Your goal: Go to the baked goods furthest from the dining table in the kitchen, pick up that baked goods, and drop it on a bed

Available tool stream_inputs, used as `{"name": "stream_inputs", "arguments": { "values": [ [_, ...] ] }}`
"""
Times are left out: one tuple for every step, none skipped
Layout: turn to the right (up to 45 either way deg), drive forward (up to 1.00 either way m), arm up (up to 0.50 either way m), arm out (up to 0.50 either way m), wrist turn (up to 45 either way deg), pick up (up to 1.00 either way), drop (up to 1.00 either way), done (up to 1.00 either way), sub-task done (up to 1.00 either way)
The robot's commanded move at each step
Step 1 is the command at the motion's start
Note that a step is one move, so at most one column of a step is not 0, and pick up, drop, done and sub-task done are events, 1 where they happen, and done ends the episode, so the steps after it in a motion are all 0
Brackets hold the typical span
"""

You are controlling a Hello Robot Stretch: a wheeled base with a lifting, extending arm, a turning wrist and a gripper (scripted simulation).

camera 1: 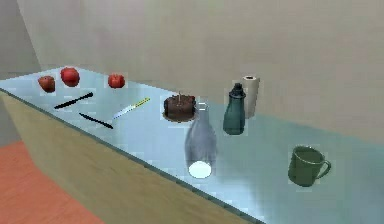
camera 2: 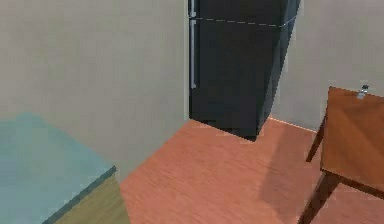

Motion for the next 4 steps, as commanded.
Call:
{"name": "stream_inputs", "arguments": {
  "values": [
    [-45.0, 0.0, 0.0, 0.0, 0.0, 0.0, 0.0, 0.0, 0.0],
    [-45.0, 0.0, 0.0, 0.0, 0.0, 0.0, 0.0, 0.0, 0.0],
    [-45.0, 0.0, 0.0, 0.0, 0.0, 0.0, 0.0, 0.0, 0.0],
    [-9.0, 0.0, 0.0, 0.0, 0.0, 0.0, 0.0, 0.0, 0.0]
  ]
}}
